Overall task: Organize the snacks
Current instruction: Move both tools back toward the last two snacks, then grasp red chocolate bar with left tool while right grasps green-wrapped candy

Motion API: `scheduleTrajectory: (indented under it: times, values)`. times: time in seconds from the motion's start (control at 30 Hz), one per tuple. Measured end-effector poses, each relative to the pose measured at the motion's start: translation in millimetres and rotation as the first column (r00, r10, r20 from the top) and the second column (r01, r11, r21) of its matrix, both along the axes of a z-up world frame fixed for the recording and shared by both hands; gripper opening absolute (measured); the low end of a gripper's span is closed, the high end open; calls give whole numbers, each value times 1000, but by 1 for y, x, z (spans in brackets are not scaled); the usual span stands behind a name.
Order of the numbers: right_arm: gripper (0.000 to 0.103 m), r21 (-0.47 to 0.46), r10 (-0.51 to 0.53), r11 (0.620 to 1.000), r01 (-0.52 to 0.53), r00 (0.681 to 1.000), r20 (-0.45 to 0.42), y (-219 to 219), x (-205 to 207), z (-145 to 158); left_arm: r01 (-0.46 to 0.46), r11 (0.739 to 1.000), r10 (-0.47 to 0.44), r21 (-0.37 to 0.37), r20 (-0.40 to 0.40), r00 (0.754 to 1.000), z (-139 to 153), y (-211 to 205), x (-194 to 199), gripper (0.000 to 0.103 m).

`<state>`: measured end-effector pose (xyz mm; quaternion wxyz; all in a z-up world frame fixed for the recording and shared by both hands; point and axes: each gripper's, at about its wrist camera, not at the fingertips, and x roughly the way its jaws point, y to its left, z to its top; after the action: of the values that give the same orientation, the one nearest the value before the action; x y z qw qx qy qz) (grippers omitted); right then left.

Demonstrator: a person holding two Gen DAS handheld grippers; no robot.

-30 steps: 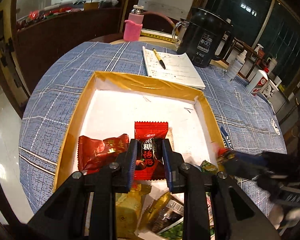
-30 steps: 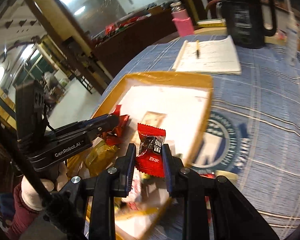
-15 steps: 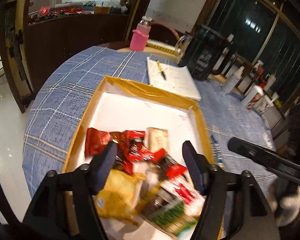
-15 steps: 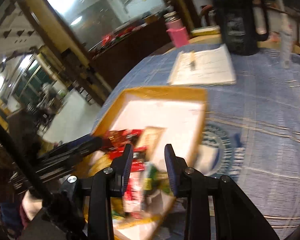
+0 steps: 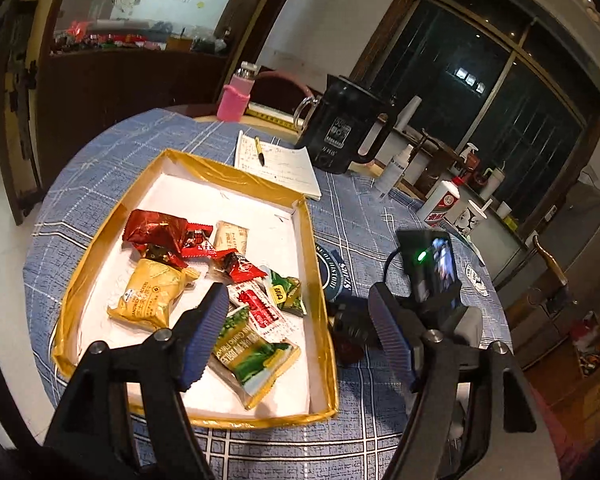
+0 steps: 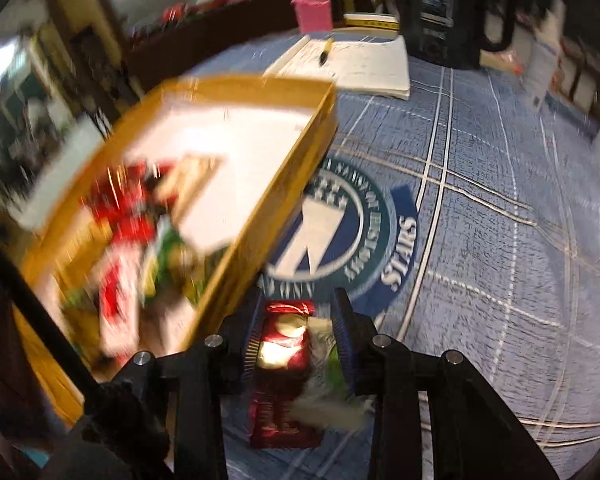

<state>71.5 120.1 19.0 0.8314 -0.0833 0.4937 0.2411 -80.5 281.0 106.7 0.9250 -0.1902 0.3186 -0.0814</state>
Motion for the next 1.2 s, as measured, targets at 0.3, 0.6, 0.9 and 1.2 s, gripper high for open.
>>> scheduleTrajectory:
  times: [0.3, 0.6, 0.9, 1.2]
  values:
    - [18, -52, -102, 993, 101, 995, -8, -84, -40, 3, 50, 999, -50, -19, 19, 999, -1, -22, -13, 73]
    - [32, 222, -179, 955, 196, 980, -92, -152, -73, 16, 152, 988, -153, -6, -27, 988, -21, -71, -4, 76]
    - [34, 65, -37, 997, 33, 997, 63, -89, -70, 2, 189, 978, -186, 85, -41, 982, -23, -83, -11, 64]
    - [20, 99, -84, 992, 79, 995, 49, -118, -76, 3, 377, 882, -335, 283, -188, 923, -42, -136, 14, 52]
